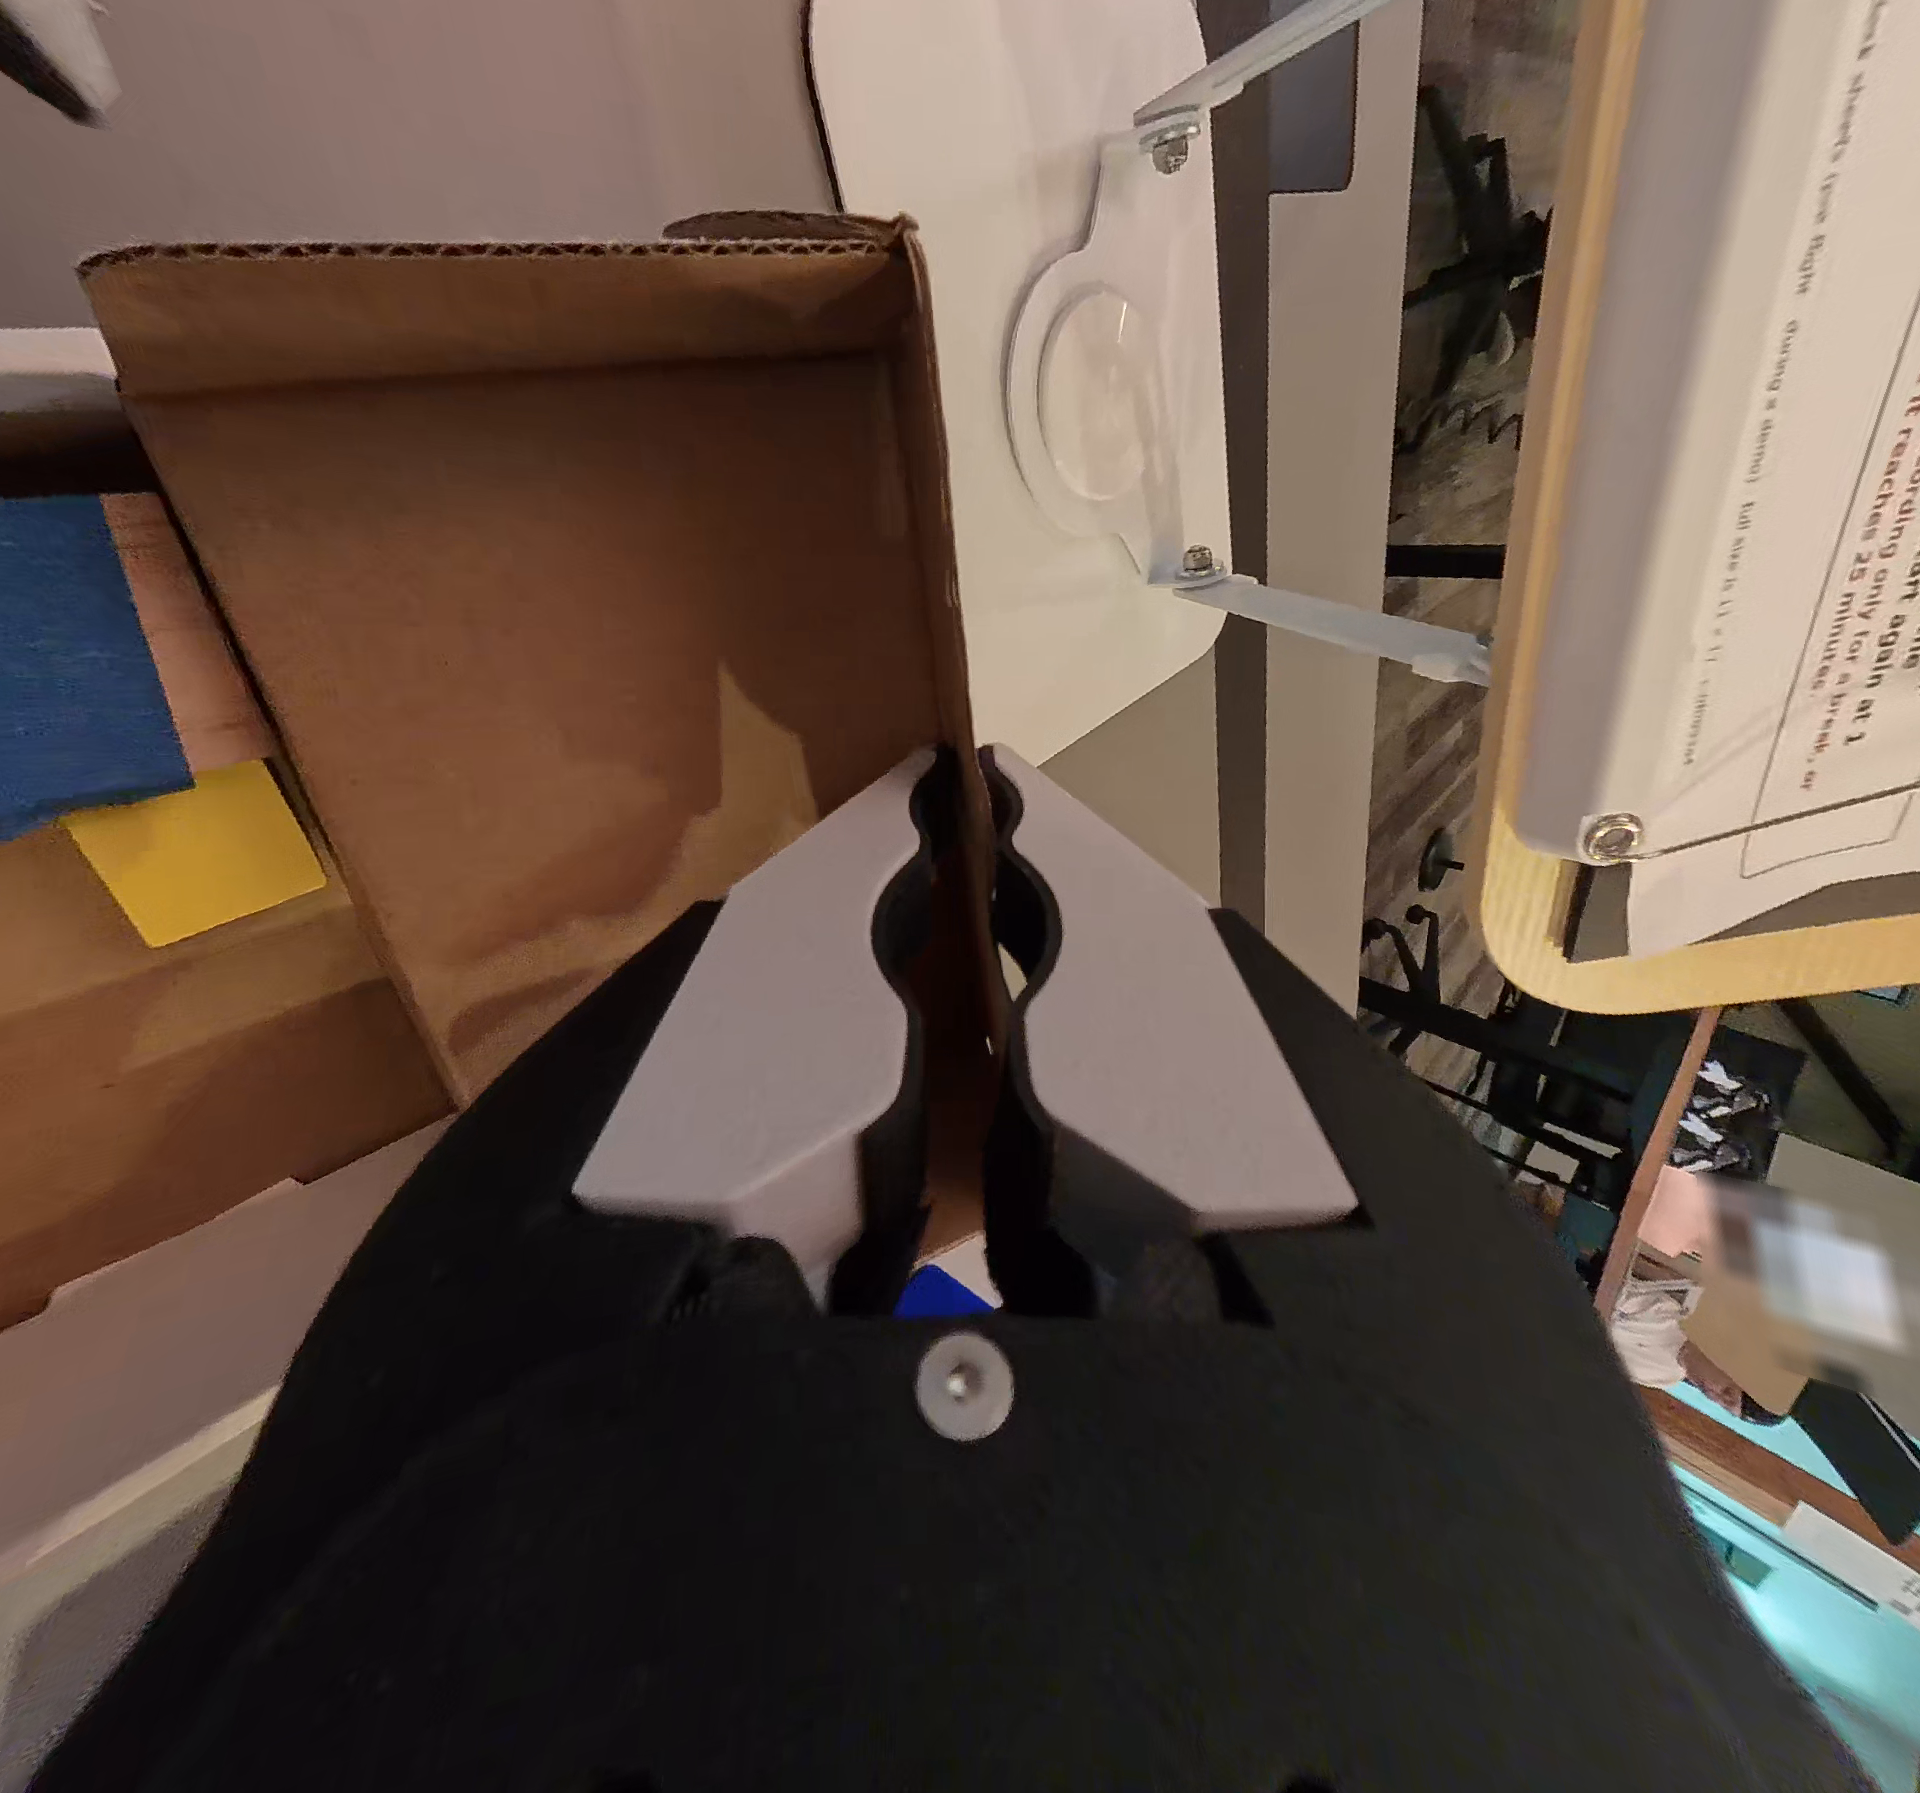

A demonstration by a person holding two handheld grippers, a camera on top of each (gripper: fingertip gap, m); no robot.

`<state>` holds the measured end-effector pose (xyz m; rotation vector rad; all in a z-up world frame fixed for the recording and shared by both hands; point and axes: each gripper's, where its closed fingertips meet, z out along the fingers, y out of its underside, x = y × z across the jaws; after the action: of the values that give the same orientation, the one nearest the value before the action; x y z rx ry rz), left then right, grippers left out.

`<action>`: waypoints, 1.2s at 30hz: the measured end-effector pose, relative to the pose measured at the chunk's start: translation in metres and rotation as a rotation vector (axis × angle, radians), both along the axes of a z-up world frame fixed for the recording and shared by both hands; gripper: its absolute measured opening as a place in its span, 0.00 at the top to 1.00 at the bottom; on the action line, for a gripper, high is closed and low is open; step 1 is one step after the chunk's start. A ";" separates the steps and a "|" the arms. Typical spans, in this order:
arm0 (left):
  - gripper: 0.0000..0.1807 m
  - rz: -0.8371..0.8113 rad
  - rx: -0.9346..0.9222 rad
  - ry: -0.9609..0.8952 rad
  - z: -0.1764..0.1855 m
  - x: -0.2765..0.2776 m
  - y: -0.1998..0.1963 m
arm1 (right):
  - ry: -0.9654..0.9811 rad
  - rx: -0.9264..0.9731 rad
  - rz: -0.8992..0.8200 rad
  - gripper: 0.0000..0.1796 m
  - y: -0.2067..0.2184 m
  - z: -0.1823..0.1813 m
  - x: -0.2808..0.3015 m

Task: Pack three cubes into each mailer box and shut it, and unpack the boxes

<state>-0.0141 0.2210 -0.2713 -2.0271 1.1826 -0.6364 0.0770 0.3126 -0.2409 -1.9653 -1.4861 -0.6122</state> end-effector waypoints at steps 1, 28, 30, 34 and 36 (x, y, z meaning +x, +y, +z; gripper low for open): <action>0.69 0.009 -0.020 -0.009 -0.003 0.002 0.004 | 0.007 -0.001 0.005 0.99 -0.001 0.001 -0.002; 0.93 -0.008 -0.281 -0.179 -0.019 0.021 0.005 | 0.411 -0.237 0.334 0.76 -0.140 0.036 -0.039; 0.93 -0.008 -0.290 -0.183 -0.019 0.022 0.005 | 0.371 -0.290 0.357 0.76 -0.145 0.012 -0.048; 0.93 -0.008 -0.292 -0.181 -0.019 0.022 0.004 | 0.272 -0.350 0.351 0.77 -0.133 -0.038 -0.060; 0.93 -0.009 -0.293 -0.180 -0.019 0.021 0.003 | 0.197 -0.340 0.331 0.78 -0.122 -0.057 -0.057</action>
<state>0.0069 0.2242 -0.2901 -2.1493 1.0411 -1.0245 0.0203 0.1907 -0.2982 -1.8902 -1.8234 -0.0225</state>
